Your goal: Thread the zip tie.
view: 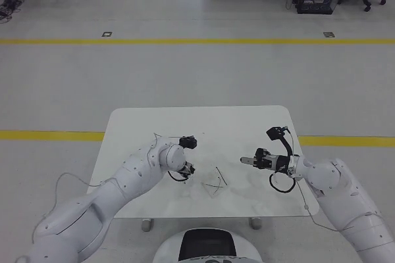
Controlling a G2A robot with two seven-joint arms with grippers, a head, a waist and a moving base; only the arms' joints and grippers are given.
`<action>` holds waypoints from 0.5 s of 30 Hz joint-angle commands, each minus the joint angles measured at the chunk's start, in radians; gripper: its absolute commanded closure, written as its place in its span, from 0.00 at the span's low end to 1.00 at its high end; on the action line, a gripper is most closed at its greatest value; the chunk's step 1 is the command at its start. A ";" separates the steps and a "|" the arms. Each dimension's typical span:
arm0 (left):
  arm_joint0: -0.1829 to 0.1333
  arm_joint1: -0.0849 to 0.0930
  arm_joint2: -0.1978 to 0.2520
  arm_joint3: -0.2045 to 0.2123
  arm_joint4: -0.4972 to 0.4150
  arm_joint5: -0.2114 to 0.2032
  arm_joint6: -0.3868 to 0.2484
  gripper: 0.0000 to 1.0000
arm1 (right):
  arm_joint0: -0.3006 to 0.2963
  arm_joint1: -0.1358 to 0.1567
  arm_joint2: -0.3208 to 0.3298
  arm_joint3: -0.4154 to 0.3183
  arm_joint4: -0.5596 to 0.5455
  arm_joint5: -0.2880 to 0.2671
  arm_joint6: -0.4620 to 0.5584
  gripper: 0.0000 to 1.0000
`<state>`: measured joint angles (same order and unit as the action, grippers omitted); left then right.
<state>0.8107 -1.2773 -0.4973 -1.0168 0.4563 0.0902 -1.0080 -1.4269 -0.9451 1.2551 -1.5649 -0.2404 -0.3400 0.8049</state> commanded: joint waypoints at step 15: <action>0.195 0.167 -0.323 -0.134 -0.362 -0.430 -0.108 1.00 | 0.000 0.000 0.000 0.000 0.000 0.000 0.000 0.00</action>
<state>1.0009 -1.1127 -0.8180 -1.1429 0.1131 -0.3470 -1.1077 -1.4269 -0.9451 1.2551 -1.5649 -0.2404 -0.3400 0.8049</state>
